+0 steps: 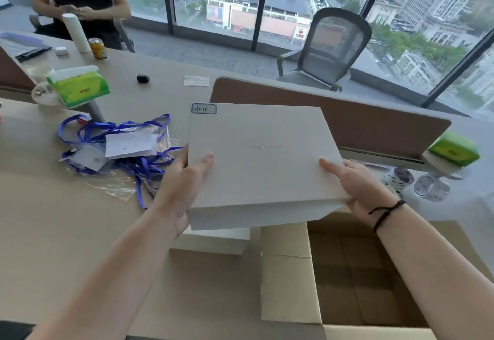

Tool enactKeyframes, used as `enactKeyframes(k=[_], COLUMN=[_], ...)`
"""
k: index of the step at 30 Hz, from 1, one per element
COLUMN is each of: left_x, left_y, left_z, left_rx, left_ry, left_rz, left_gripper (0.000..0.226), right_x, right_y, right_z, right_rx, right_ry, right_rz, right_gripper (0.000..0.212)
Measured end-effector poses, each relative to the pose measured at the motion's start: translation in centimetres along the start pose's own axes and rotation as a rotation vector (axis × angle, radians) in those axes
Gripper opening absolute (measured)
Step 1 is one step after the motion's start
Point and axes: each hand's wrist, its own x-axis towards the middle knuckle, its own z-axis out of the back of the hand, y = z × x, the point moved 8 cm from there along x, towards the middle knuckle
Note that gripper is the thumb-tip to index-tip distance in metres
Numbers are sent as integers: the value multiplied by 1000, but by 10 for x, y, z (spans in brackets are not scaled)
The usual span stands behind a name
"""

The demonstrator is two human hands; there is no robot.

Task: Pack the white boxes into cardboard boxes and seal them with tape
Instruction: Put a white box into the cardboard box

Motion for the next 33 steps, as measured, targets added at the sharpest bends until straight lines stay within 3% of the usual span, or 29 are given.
enactKeyframes(k=[6, 19, 33], left_x=[-21, -92, -167], left_y=[30, 75, 149], left_z=[-60, -187, -282], left_rx=[70, 204, 204], left_ry=[70, 86, 38], left_rz=[57, 53, 69], left_gripper=[25, 22, 29], right_x=[-21, -52, -59], right_y=[-32, -96, -167], right_z=[73, 214, 322], right_rx=[11, 112, 110], right_ry=[-100, -129, -26], right_rz=[-61, -91, -165], right_gripper=[28, 16, 21])
